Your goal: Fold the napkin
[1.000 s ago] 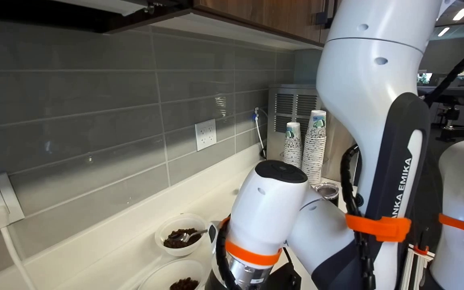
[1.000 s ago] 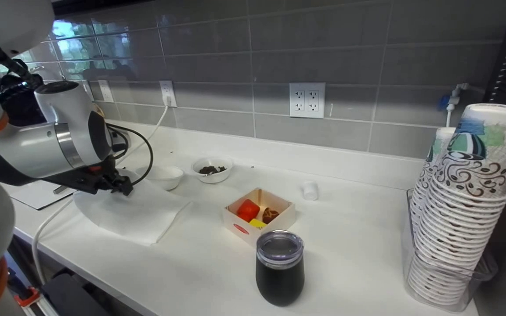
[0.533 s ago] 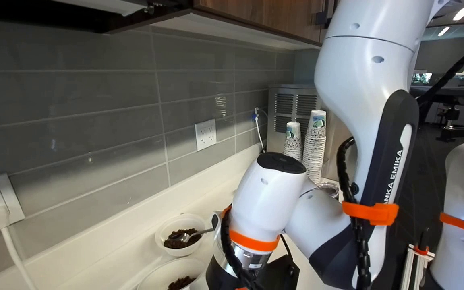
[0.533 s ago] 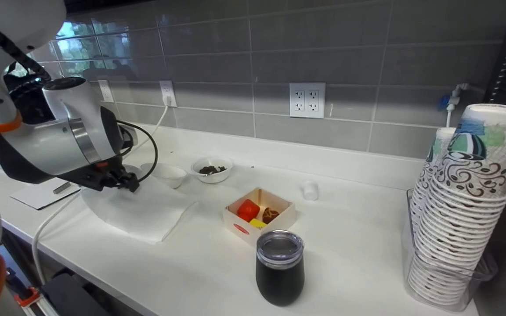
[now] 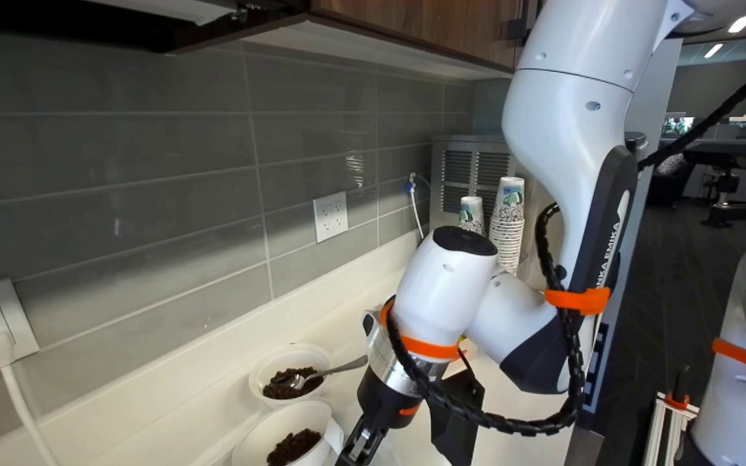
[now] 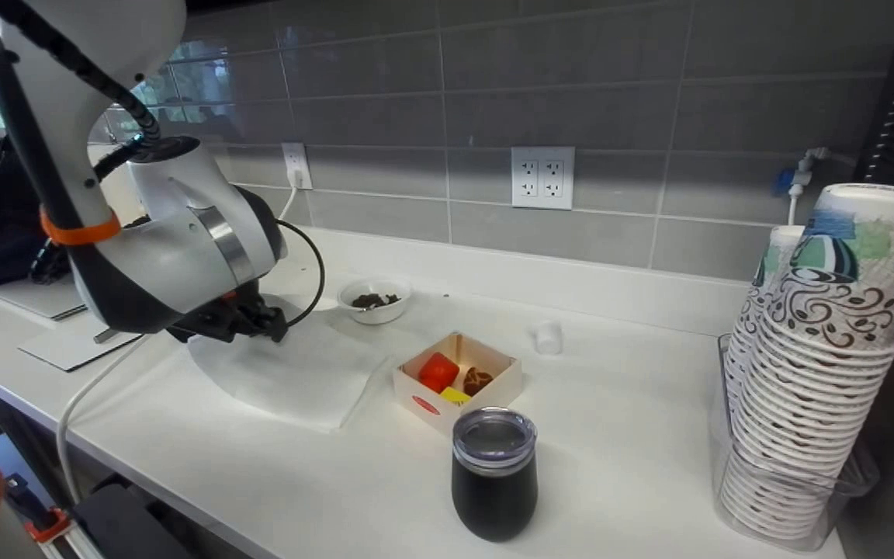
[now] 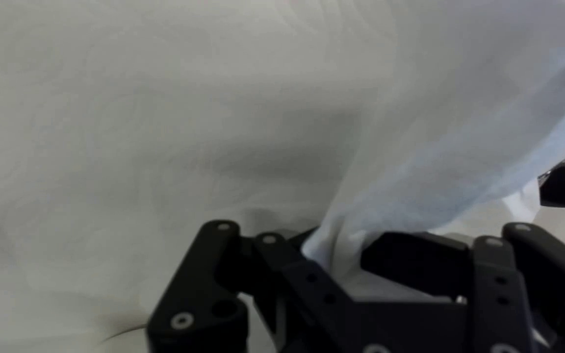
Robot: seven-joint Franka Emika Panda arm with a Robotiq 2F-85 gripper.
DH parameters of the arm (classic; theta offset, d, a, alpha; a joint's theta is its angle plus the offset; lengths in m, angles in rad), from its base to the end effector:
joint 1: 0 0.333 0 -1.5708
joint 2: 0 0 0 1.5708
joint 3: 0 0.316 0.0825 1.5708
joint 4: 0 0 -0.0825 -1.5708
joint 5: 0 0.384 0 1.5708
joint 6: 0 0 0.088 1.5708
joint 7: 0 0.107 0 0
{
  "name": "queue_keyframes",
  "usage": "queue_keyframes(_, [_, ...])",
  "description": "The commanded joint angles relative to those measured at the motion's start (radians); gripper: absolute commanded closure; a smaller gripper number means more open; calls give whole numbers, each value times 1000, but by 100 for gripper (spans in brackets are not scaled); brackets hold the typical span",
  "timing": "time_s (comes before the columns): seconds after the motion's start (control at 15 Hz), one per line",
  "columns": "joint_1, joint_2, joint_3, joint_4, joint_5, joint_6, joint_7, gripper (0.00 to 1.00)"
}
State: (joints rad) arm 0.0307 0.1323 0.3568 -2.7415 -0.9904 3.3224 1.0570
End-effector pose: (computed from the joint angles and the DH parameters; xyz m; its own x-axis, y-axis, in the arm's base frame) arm 0.3219 0.2313 0.2234 0.8972 0.2666 0.3520 0.3538 -0.9110 -0.2119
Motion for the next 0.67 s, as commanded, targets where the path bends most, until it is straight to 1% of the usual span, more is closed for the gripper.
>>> queue_keyframes(0.0, [-109,-36,-10,-9,-243,61,123,100])
queue_keyframes(0.13, [-154,-60,-28,-10,-383,115,184,100])
queue_keyframes(0.27, [-186,-99,-51,-11,-528,170,267,100])
queue_keyframes(0.47, [-214,-182,-86,-12,-738,269,410,100])
queue_keyframes(0.6, [-224,-226,-103,-11,-834,336,481,100])
